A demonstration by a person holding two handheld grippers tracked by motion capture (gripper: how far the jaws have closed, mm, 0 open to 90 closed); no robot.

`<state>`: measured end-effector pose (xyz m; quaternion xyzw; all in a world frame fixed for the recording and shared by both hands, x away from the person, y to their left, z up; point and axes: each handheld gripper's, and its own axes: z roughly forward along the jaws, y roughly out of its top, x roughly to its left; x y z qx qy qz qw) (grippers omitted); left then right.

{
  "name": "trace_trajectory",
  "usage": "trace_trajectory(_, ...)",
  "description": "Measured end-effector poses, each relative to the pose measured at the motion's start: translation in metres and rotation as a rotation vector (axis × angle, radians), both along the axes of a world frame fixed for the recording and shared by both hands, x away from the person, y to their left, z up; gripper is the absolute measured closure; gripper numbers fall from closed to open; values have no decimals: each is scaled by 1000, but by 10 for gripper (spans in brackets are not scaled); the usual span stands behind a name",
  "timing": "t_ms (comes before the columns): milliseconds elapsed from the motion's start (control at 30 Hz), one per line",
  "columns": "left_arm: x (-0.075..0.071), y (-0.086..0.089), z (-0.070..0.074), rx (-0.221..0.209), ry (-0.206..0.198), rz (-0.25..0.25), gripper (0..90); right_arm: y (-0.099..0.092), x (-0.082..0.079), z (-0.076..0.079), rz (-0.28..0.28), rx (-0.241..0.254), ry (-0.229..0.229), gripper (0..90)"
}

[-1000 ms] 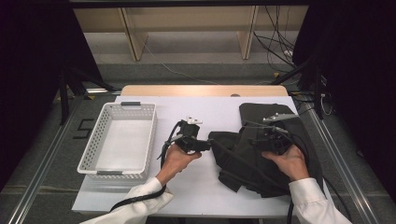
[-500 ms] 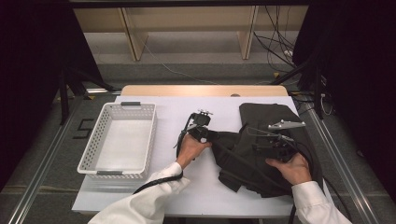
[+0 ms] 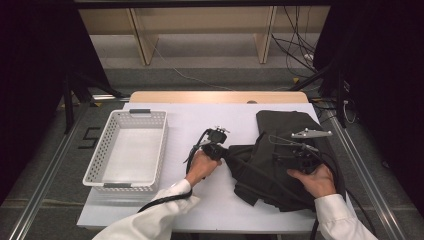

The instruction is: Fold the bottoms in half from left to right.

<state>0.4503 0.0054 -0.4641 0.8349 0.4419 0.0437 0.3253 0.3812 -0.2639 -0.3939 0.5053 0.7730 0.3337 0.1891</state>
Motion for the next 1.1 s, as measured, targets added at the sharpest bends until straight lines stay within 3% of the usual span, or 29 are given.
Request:
trace_trajectory(200,-34,3,9,-43,11,-85,885,8,1,-2,7,-11,14,304)
trace_trajectory(400,-55,-1,8,-23,15,-162,890,24,13,-1,-3,-40,24,316)
trace_trajectory(500,-66,3,7,-43,37,-181,891,27,19,-5,-9,-62,46,316)
trace_trajectory(600,-80,10,13,-81,58,-202,891,28,22,-12,-17,-95,70,343)
trace_trajectory(700,-93,20,21,-157,98,-206,891,27,24,-17,-31,-117,86,394)
trace_trajectory(767,-103,25,28,-179,97,-218,890,27,24,-18,-30,-114,86,393)
trace_trajectory(833,-105,30,29,-187,111,-181,882,28,23,-17,-23,-109,88,382)
trace_trajectory(900,-102,32,23,-152,98,-160,849,29,23,-18,-22,-113,90,374)
trace_trajectory(1000,-104,32,20,-73,26,-165,684,29,21,-19,-18,-116,87,364)
trace_trajectory(1100,-100,34,29,-72,-54,-130,590,25,17,-15,-22,-109,69,359)
